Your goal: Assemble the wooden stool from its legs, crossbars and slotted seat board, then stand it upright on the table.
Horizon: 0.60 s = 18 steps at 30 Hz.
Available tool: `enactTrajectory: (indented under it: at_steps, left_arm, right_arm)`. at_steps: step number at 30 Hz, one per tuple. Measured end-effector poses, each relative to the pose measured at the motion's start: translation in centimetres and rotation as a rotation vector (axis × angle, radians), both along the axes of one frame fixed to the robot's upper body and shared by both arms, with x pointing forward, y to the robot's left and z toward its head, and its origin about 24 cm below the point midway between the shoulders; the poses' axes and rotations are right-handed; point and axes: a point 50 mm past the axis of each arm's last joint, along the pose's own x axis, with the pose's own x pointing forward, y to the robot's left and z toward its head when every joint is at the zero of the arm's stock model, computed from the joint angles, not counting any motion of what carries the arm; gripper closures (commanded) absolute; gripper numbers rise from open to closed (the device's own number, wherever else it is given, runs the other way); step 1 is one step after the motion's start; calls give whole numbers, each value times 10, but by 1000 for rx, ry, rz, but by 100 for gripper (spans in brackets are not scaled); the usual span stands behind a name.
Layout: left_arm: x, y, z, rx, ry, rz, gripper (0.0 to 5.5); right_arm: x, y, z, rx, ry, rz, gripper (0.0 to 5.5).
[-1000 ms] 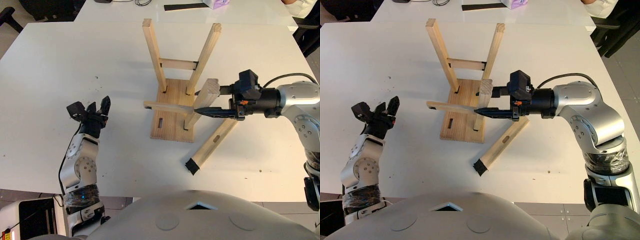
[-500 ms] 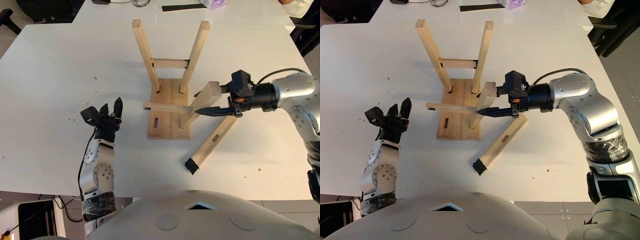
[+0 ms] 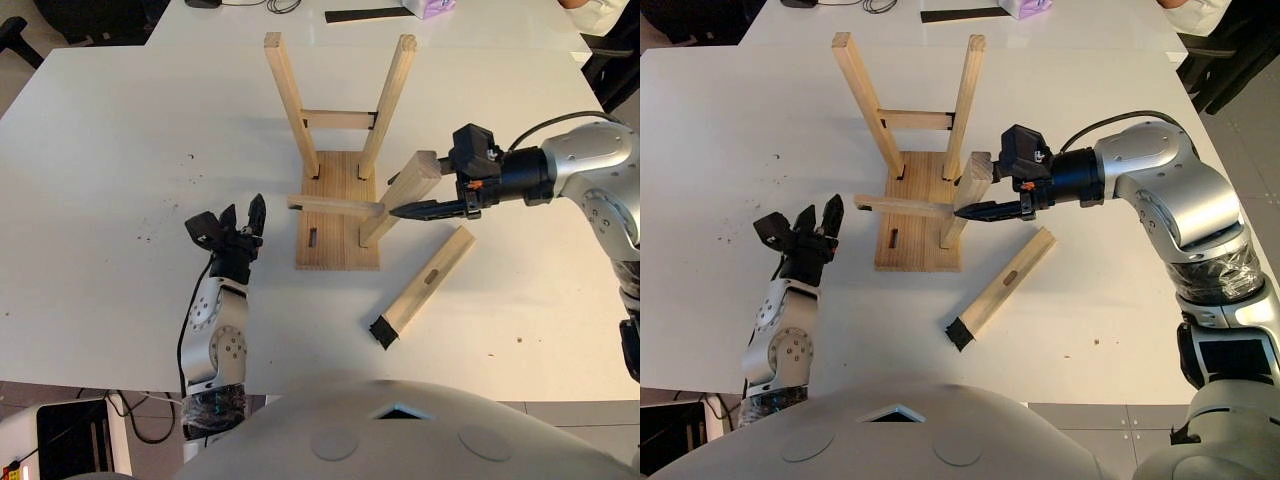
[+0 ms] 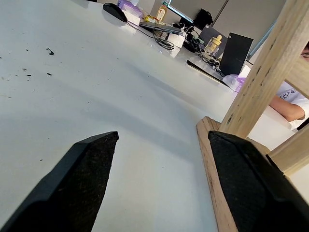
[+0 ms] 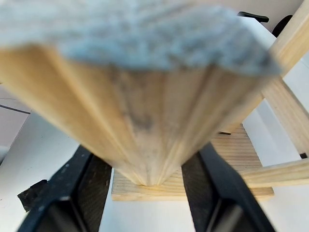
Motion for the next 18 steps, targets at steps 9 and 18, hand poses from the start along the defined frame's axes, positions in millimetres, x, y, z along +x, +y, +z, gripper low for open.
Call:
enactTrajectory:
  at_steps: [9,18]
  left_arm:
    - [9,14,0,15,-11,0,203]
    - [9,31,-5,24,12,16,203]
  right_arm:
    - [9,-5,3,170,47,-127,211]
    - [-2,-34,12,186,60,-218,211]
